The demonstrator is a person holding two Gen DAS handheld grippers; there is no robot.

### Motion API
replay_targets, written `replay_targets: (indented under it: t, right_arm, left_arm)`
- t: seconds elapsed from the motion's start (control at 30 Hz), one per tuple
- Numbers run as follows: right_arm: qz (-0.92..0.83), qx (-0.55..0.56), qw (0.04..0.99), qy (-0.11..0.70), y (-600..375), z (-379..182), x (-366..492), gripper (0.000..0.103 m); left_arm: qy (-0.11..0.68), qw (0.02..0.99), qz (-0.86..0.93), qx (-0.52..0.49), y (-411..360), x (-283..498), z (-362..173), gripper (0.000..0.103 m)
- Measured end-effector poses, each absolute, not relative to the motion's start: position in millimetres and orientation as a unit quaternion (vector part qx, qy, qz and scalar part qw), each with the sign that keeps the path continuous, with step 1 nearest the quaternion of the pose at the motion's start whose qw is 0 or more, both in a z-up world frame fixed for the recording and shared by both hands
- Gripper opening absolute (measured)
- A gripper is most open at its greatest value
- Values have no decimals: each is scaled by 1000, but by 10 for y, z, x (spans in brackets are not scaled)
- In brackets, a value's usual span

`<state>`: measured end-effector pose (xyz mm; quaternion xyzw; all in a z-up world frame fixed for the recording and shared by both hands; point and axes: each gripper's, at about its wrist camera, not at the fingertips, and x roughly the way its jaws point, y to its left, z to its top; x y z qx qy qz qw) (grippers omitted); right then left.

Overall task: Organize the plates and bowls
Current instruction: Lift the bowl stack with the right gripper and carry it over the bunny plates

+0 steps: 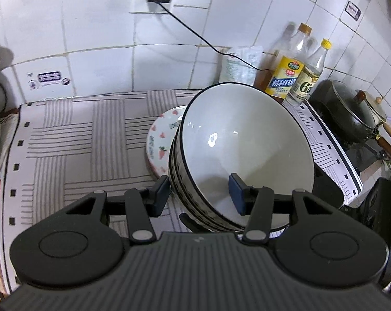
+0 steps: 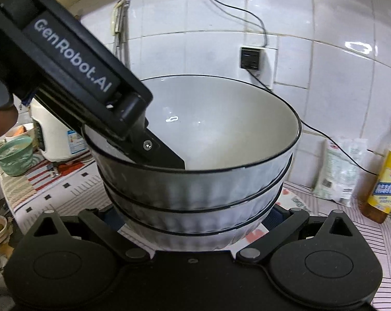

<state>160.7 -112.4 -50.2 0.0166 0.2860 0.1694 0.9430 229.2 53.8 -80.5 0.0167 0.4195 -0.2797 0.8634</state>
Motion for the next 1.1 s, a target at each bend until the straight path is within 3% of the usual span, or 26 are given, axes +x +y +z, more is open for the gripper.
replay_targets:
  t: [1.1]
  right_arm:
    - [111, 32, 935, 336, -1483, -1379, 2397, 102]
  left_arm:
    - [449, 846, -285, 38, -113, 3141, -1493, 49]
